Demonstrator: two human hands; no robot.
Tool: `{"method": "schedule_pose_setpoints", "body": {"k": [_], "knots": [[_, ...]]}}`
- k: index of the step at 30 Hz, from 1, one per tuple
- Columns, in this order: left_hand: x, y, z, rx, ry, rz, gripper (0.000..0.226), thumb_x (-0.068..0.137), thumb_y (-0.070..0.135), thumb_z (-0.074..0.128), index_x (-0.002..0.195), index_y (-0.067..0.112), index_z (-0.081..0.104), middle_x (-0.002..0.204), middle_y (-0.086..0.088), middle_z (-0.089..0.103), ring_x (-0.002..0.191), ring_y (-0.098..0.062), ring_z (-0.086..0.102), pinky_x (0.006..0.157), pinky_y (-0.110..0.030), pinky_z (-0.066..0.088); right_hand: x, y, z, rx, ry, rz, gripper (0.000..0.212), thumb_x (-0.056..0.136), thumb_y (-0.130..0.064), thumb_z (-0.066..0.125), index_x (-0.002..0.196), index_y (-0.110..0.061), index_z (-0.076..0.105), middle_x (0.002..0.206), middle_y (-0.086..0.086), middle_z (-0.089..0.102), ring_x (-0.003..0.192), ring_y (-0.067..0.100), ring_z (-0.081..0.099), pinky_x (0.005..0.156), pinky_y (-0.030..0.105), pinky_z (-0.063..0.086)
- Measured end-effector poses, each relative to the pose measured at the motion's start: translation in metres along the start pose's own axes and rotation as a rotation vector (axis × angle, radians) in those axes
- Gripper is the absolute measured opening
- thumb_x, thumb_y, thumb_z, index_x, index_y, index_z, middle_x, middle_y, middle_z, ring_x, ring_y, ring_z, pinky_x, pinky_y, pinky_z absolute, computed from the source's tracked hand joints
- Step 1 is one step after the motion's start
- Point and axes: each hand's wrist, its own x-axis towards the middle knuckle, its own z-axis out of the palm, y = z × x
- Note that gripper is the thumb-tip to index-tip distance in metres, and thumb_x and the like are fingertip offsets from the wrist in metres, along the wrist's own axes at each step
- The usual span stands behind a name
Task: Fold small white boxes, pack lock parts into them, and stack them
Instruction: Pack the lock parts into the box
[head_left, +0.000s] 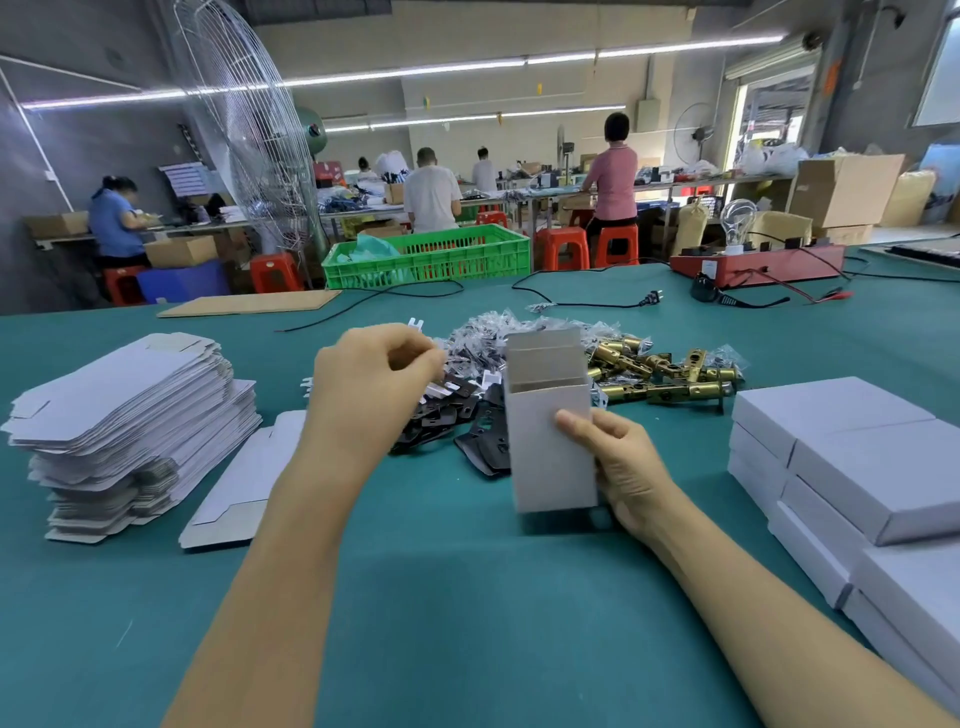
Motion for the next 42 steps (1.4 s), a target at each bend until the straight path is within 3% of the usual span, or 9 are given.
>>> {"method": "schedule_pose_setpoints", "body": {"k": [7, 16, 18, 21, 24, 26, 34, 38, 42], "knots": [[0.009, -0.026, -0.015, -0.052, 0.026, -0.127, 0.019, 0.09, 0.024, 0.066, 0.072, 0.025, 0.071, 0.067, 0.013, 0.072, 0.064, 0.006, 0.059, 0.068, -0.023, 0.045, 0.004, -0.006, -0.021, 0.056, 0.085, -0.037, 0.032, 0.054, -0.033, 0.081, 0.084, -0.024, 0.078, 0.095, 0.001, 0.075, 0.084, 0.013, 0.07, 0.08, 0.037, 0.052], [-0.003, -0.057, 0.04, -0.188, -0.046, -0.26, 0.015, 0.089, 0.016, 0.066, 0.075, 0.021, 0.069, 0.075, 0.004, 0.072, 0.07, -0.009, 0.059, 0.075, -0.028, 0.047, 0.004, -0.005, -0.019, 0.0, 0.014, 0.004, 0.04, 0.056, -0.033, 0.081, 0.093, -0.019, 0.076, 0.103, 0.005, 0.074, 0.09, 0.015, 0.069, 0.083, 0.035, 0.051], [-0.017, -0.068, 0.071, -0.109, -0.029, -0.268, 0.003, 0.09, 0.021, 0.066, 0.09, 0.02, 0.068, 0.085, 0.003, 0.07, 0.077, -0.011, 0.059, 0.08, -0.029, 0.046, 0.004, -0.006, -0.019, -0.003, 0.001, 0.012, 0.038, 0.056, -0.033, 0.084, 0.091, -0.022, 0.077, 0.101, 0.004, 0.074, 0.088, 0.015, 0.069, 0.074, 0.029, 0.051], [-0.028, -0.084, 0.102, 0.109, -0.099, -0.207, 0.032, 0.094, 0.032, 0.062, 0.124, 0.021, 0.063, 0.117, -0.004, 0.063, 0.108, -0.025, 0.055, 0.094, -0.031, 0.04, 0.005, -0.007, -0.019, -0.008, -0.002, 0.027, 0.03, 0.062, -0.032, 0.083, 0.09, -0.024, 0.077, 0.098, 0.002, 0.075, 0.085, 0.012, 0.069, 0.064, 0.022, 0.05], [-0.027, -0.088, 0.112, 0.385, -0.275, -0.018, 0.05, 0.096, 0.043, 0.053, 0.144, 0.042, 0.04, 0.152, 0.006, 0.035, 0.137, -0.025, 0.028, 0.106, -0.039, 0.026, 0.004, -0.007, -0.018, -0.015, 0.003, 0.03, 0.03, 0.063, -0.033, 0.084, 0.091, -0.024, 0.077, 0.098, 0.002, 0.074, 0.085, 0.012, 0.069, 0.067, 0.025, 0.049], [-0.028, -0.088, 0.117, 0.47, -0.42, 0.026, 0.05, 0.097, 0.051, 0.046, 0.146, 0.044, 0.035, 0.159, 0.011, 0.025, 0.146, -0.02, 0.012, 0.111, -0.043, 0.017, 0.004, -0.007, -0.018, -0.013, 0.003, 0.027, 0.032, 0.062, -0.035, 0.081, 0.091, -0.022, 0.077, 0.099, 0.003, 0.074, 0.085, 0.012, 0.069, 0.069, 0.028, 0.048], [-0.026, -0.089, 0.114, 0.278, -0.313, 0.047, 0.034, 0.094, 0.04, 0.06, 0.126, 0.026, 0.063, 0.129, 0.007, 0.058, 0.129, -0.016, 0.041, 0.1, -0.032, 0.034, 0.002, -0.008, -0.017, -0.017, 0.005, 0.034, 0.039, 0.056, -0.039, 0.085, 0.091, -0.024, 0.076, 0.096, 0.0, 0.075, 0.08, 0.008, 0.068, 0.063, 0.024, 0.045], [-0.024, -0.088, 0.107, 0.116, -0.284, 0.007, 0.026, 0.1, 0.03, 0.053, 0.117, 0.019, 0.069, 0.117, 0.002, 0.069, 0.114, -0.019, 0.057, 0.098, -0.037, 0.042, 0.003, -0.008, -0.017, -0.018, 0.012, 0.045, 0.035, 0.06, -0.038, 0.08, 0.093, -0.025, 0.075, 0.097, -0.001, 0.074, 0.08, 0.008, 0.068, 0.065, 0.024, 0.045], [-0.026, -0.088, 0.105, -0.028, -0.138, -0.063, 0.021, 0.102, 0.022, 0.051, 0.1, 0.011, 0.068, 0.092, -0.003, 0.067, 0.091, -0.022, 0.057, 0.073, -0.028, 0.035, 0.004, -0.007, -0.018, -0.025, 0.015, 0.048, 0.03, 0.066, -0.036, 0.076, 0.093, -0.025, 0.075, 0.097, -0.001, 0.074, 0.08, 0.007, 0.067, 0.065, 0.024, 0.045]]}}
